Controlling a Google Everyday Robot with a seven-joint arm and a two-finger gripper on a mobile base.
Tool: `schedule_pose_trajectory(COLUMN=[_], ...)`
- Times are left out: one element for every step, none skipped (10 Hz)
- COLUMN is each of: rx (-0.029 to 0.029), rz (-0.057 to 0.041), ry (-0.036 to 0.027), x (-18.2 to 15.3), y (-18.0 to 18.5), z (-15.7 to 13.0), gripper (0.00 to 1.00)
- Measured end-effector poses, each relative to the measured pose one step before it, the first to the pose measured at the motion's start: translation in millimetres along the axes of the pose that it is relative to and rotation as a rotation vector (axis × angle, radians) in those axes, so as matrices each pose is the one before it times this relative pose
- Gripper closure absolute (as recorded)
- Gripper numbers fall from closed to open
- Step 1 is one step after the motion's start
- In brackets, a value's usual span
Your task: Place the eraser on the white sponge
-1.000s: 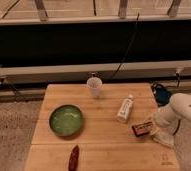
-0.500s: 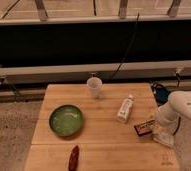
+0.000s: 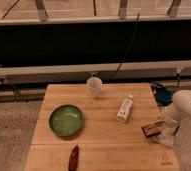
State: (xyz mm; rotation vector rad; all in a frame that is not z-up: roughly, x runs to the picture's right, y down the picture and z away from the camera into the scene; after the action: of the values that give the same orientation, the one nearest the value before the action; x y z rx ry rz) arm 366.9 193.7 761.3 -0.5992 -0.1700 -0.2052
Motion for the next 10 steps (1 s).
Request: schedule_pose_trajectory(rx=[-0.00961, -0.00589, -0.00515, -0.00224, 0.0019, 0.00217, 0.00314, 0.00514, -0.00325, -0.0035], rz=[0.01899, 0.01022, 0.01339, 0.00955, 0.00497, 0.00307, -0.01357, -0.0147, -0.00066, 0.00742], ry=[0.01263, 0.0037, 0.0034, 0.00108, -0.00018, -0.00264, -0.00372, 0.0001, -0.00258, -0.00068], x=[4.79, 2.05, 2.41, 1.5, 0.22, -0.56, -1.68, -4.26, -2.15, 3.0], y=[4.78, 2.61, 2.57, 1.6, 0.01, -0.12, -1.9, -5.62, 0.19, 4.17], z=[1.11, 2.12, 2.37, 1.51, 0.97, 1.27, -0.98, -3.58, 1.46, 2.2], gripper=[0.52, 0.44, 0.32, 0.23, 0.2, 0.21, 0.27, 0.38, 0.46, 0.48])
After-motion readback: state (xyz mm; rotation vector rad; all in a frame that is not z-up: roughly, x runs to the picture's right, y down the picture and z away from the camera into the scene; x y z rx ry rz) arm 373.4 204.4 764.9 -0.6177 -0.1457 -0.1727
